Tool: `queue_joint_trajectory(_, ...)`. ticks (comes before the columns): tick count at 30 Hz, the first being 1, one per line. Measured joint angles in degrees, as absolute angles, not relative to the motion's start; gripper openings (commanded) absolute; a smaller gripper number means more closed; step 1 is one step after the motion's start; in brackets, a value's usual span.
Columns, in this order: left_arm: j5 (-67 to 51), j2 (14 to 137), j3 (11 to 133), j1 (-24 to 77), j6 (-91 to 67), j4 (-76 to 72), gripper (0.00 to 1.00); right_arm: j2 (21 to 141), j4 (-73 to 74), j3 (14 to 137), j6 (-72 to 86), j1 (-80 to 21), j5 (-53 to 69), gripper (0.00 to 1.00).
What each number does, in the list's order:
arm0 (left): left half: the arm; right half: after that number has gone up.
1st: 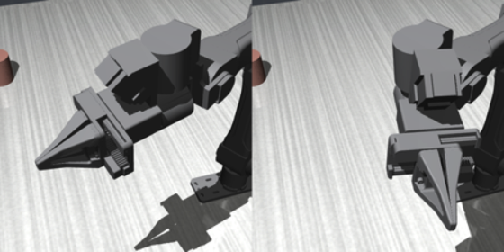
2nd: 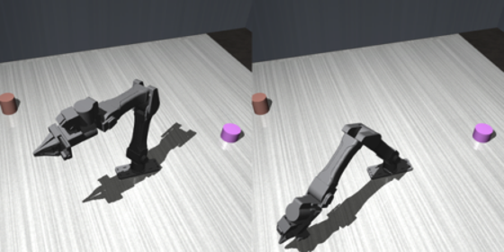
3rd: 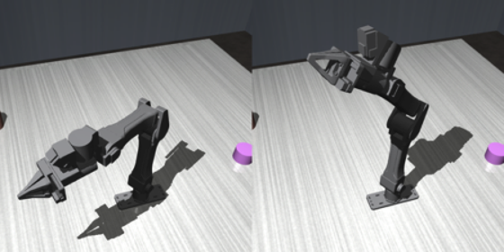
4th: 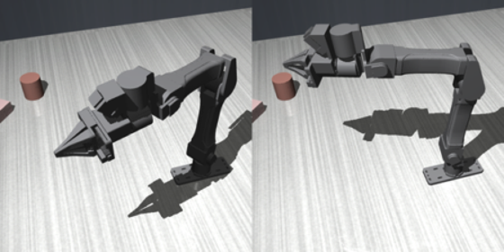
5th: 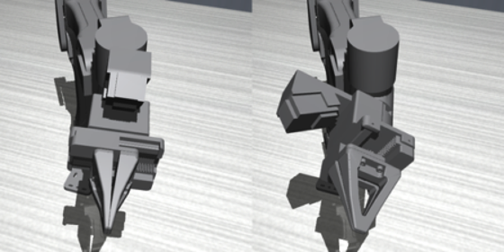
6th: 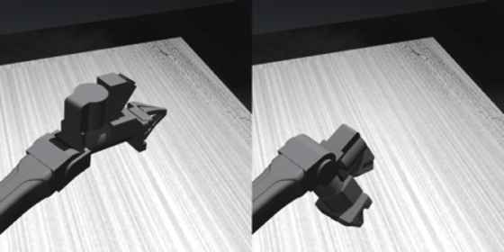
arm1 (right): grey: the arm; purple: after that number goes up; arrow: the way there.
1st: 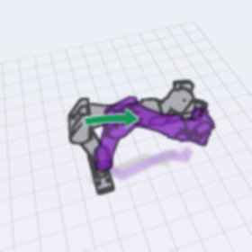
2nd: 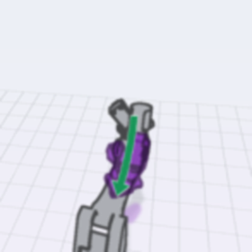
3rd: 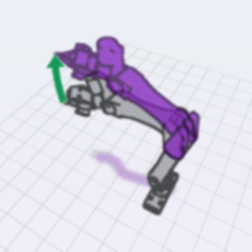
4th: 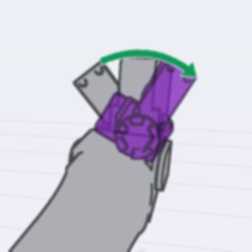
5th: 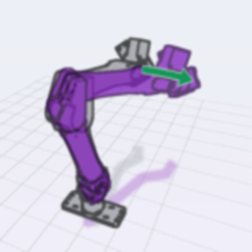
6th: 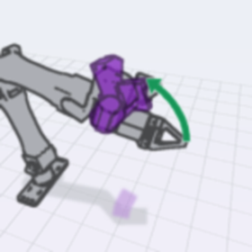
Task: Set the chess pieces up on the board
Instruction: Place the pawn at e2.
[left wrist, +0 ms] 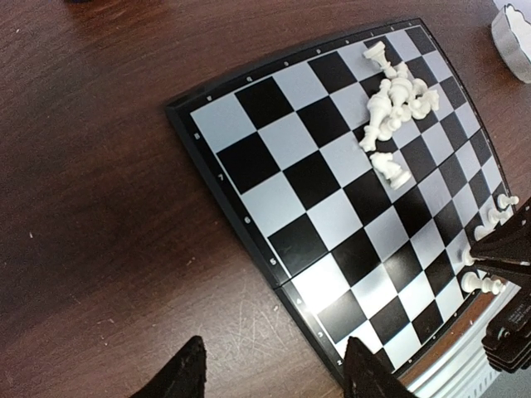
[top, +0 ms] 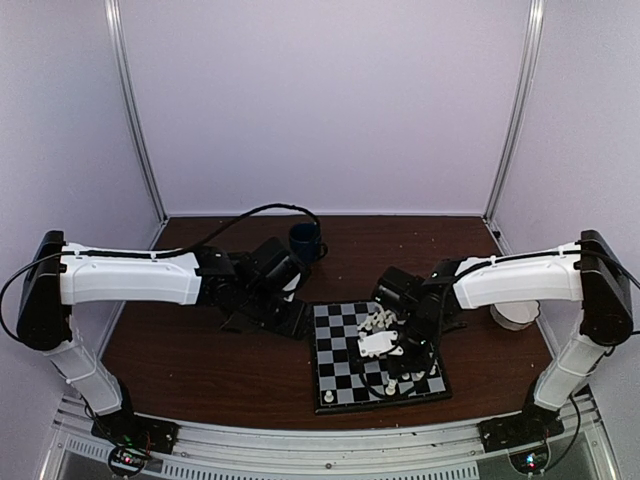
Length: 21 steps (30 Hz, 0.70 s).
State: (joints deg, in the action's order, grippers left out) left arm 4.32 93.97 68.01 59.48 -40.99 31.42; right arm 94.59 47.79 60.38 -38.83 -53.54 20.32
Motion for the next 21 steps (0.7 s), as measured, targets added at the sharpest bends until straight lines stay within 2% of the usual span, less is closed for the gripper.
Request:
queue_joint_trajectory(6, 4.23, 94.0, 68.01, 59.48, -40.82, 31.42, 0.57, 95.31, 47.24, 60.4, -38.81, -53.89, 19.62, 0.1)
queue_joint_trajectory(21, 3.9, 94.3, 68.01, 59.48, -40.82, 31.42, 0.57, 95.46, 46.89, 60.49, -38.59, -54.41, 17.43, 0.26)
